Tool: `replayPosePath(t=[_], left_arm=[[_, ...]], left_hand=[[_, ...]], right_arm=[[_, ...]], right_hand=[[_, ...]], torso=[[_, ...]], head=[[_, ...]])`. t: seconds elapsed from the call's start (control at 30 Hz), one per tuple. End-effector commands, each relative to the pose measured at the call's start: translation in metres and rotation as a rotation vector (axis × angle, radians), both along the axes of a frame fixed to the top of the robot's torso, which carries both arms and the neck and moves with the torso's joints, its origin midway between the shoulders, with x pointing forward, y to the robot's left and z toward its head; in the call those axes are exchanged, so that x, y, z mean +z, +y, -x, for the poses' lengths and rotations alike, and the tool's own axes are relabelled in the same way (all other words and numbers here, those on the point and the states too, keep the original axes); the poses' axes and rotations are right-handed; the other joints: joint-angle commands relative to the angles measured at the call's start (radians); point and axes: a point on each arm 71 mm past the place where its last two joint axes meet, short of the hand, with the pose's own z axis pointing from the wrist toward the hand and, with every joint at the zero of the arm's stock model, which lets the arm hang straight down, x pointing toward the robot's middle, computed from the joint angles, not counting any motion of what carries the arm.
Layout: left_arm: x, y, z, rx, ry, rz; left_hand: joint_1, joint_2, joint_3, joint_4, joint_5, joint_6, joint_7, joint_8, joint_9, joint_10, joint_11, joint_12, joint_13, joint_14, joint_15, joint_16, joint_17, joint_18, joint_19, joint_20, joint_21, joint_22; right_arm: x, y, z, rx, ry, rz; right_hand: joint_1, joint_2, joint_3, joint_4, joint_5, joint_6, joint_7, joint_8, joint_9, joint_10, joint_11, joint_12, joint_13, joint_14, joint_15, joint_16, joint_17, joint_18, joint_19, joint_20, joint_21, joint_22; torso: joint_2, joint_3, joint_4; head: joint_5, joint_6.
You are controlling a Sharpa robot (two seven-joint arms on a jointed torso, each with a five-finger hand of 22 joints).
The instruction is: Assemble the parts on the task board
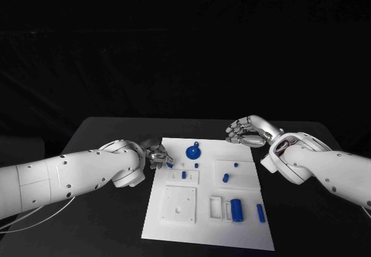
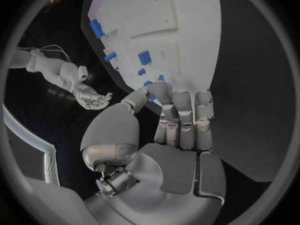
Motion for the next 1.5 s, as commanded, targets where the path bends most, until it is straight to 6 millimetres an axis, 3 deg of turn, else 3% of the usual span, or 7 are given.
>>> replayPosePath(t=[0.03, 0.47, 1.5], left_arm=[[0.003, 0.001, 0.004, 0.049, -0.070, 0.023], [-0.005, -0.003, 0.020, 0.076, -0.075, 0.077], [-0.025, -0.014, 0.026, 0.022, -0.033, 0.020]], left_hand=[[0.010, 0.001, 0.002, 0.006, 0.014, 0.092, -0.062, 0.051, 0.090, 0.004, -0.004, 0.006, 0.003, 0.015, -0.008, 0.007, 0.003, 0.009, 0.008, -0.118, 0.008, 0.020], [0.012, -0.013, 0.003, 0.016, 0.050, 0.106, -0.065, 0.046, 0.091, 0.005, -0.007, 0.017, 0.016, 0.021, -0.010, 0.012, 0.011, 0.009, 0.012, -0.122, 0.016, 0.020], [0.015, -0.018, 0.002, 0.019, 0.064, 0.114, -0.067, 0.044, 0.092, 0.007, -0.009, 0.028, 0.025, 0.025, -0.012, 0.019, 0.018, 0.009, 0.014, -0.125, 0.022, 0.020]], right_arm=[[0.000, 0.001, 0.001, 0.012, -0.003, -0.001], [0.000, 0.000, 0.001, 0.010, -0.002, 0.000], [0.000, -0.001, 0.001, 0.009, 0.000, 0.001]], right_hand=[[0.007, -0.006, -0.004, 0.000, 0.006, -0.008, 0.002, 0.000, -0.002, 0.008, -0.002, -0.005, -0.002, 0.002, 0.004, -0.003, -0.002, -0.011, -0.007, 0.001, -0.005, 0.002], [0.008, -0.006, -0.005, 0.000, 0.007, -0.008, 0.002, 0.001, -0.002, 0.008, -0.002, -0.007, -0.002, 0.002, 0.004, -0.004, -0.002, -0.011, -0.007, 0.001, -0.005, 0.002], [0.009, -0.006, -0.006, 0.001, 0.008, -0.008, 0.002, 0.001, -0.003, 0.011, -0.002, -0.010, -0.003, 0.003, 0.004, -0.005, -0.003, -0.010, -0.008, 0.002, -0.006, 0.003]], torso=[[0.001, 0.0004, -0.0010], [0.002, 0.0007, -0.0014], [0.002, -0.0004, -0.0013]], head=[[0.004, -0.002], [0.010, -0.009], [0.007, -0.023]])
